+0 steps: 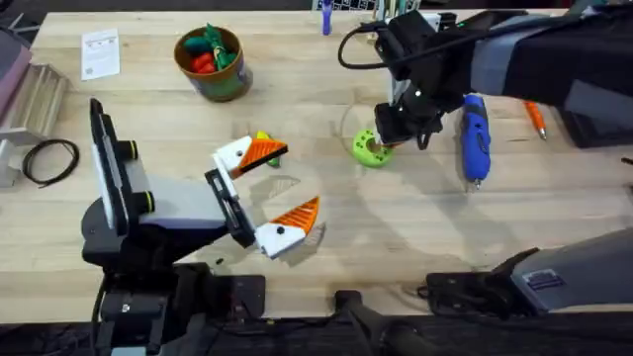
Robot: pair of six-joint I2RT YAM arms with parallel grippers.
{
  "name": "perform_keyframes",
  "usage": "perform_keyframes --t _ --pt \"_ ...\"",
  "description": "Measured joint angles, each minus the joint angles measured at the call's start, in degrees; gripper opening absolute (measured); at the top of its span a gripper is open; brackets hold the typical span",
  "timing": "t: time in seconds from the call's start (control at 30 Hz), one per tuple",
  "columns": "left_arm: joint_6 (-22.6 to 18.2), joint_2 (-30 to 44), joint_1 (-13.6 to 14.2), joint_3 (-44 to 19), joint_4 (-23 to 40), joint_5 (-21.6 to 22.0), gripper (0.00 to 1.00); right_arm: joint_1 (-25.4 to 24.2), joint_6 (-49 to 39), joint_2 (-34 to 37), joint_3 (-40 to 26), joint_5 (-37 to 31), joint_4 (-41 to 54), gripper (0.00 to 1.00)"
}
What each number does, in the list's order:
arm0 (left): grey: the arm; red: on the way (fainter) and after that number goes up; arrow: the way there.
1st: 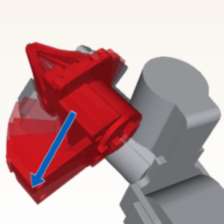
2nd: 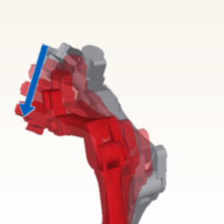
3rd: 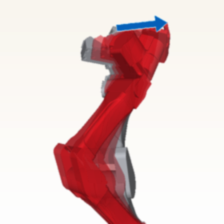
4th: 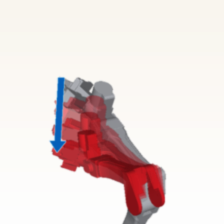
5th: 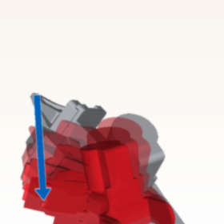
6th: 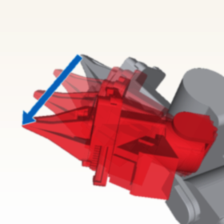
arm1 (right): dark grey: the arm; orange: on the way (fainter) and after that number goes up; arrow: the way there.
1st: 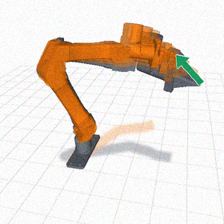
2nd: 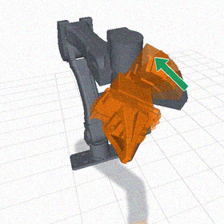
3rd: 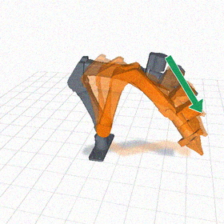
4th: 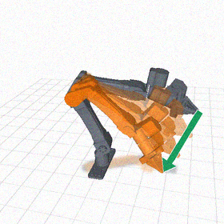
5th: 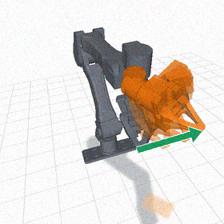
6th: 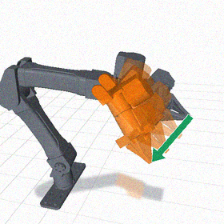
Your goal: Pick up the gripper from the table and insert it into the empty holder that is missing its gripper. Then pick up a screw, insert it into the mounting hole, and use the screwdriver to tighten it. Finally, clean up the table by picking up the vegetable and placing it into the bucket.
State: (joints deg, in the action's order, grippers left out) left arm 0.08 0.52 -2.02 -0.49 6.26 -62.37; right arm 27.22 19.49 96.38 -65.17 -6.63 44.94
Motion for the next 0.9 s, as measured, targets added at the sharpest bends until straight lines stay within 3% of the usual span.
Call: perform_keyframes --t 0.2,0.4,0.9 --pt "0.01 0.01 0.01 0.0 0.0 0.0 0.985 0.0 -0.02 -1.48 0.02 0.0 0.73 0.006" --pt "0.0 0.02 0.01 0.0 0.0 0.0 0.986 0.0 -0.31 -5.27 -2.61 0.0 7.47 0.006" --pt "0.0 0.01 -0.01 0.0 0.0 0.0 0.986 0.95 -7.44 -6.54 -29.81 0.61 28.44 0.006"
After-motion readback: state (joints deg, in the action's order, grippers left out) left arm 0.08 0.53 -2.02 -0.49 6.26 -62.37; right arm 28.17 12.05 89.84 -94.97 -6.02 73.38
